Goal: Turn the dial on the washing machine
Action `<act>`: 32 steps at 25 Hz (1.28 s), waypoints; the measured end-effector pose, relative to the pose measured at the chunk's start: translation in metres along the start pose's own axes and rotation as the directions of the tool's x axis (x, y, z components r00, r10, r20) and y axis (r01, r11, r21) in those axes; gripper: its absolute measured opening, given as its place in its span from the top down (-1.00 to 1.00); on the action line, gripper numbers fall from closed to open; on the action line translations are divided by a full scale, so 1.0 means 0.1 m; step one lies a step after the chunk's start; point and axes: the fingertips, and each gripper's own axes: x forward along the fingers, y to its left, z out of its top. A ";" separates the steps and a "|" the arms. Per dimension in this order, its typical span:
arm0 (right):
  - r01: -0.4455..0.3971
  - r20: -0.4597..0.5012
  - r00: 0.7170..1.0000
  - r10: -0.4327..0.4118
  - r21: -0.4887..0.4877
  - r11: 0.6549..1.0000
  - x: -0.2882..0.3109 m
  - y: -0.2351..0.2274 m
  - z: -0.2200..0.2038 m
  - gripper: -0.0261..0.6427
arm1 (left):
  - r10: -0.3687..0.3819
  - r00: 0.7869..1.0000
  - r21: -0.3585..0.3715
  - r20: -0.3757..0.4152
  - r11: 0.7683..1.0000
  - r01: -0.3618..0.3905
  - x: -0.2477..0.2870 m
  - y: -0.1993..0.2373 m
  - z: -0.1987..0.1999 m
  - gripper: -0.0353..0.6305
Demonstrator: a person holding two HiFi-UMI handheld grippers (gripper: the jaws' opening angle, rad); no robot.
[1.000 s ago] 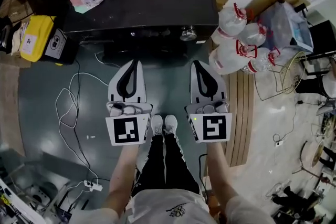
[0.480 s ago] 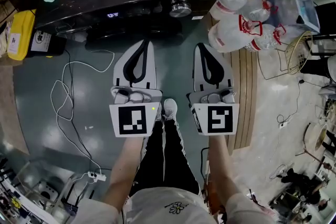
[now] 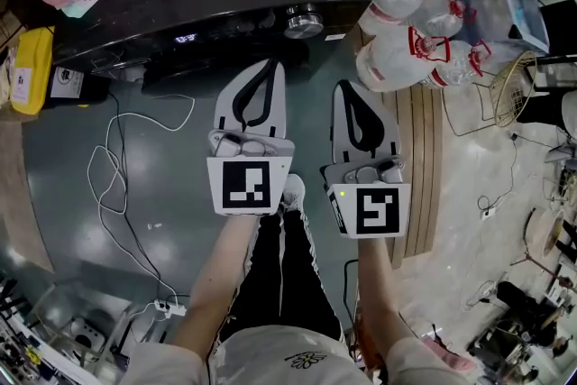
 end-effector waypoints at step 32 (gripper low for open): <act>0.067 -0.061 0.996 -0.064 0.037 0.997 0.10 -0.30 -0.37 0.91 | -0.022 0.999 0.033 -0.046 0.999 0.023 0.67 0.05 -0.38 0.90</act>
